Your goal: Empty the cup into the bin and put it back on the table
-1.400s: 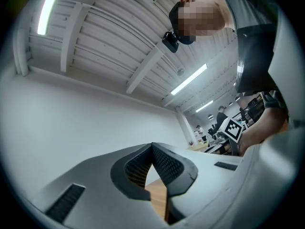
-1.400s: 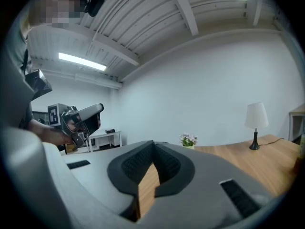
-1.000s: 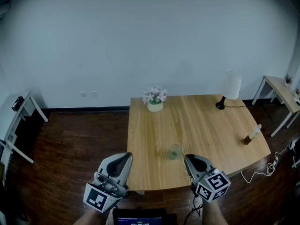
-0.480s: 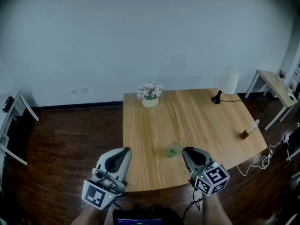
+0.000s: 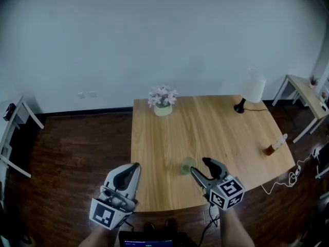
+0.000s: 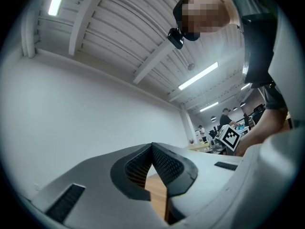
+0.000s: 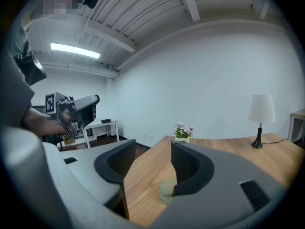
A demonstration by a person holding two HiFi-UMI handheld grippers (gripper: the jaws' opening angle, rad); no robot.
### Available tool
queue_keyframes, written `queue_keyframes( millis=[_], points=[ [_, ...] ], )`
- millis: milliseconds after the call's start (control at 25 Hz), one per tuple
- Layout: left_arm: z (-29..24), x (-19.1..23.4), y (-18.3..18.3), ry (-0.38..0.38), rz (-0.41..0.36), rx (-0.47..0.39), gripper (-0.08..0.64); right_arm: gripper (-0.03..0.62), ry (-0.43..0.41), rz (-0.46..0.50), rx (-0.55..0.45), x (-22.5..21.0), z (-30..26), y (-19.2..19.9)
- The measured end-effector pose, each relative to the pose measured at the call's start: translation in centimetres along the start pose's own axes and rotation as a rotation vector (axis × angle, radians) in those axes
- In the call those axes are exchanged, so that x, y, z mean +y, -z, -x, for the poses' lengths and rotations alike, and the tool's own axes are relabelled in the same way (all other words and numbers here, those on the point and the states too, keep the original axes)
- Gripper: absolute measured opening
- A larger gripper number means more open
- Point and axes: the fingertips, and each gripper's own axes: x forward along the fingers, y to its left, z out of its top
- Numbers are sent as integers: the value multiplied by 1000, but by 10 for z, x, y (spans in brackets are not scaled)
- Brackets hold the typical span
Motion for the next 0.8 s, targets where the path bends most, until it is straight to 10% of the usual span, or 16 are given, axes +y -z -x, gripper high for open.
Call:
queue_keyframes(
  millis=[800],
  points=[
    [-28,-9,114,11,80,116,0,423,-11,-24,227,-40,-72,127]
  ],
)
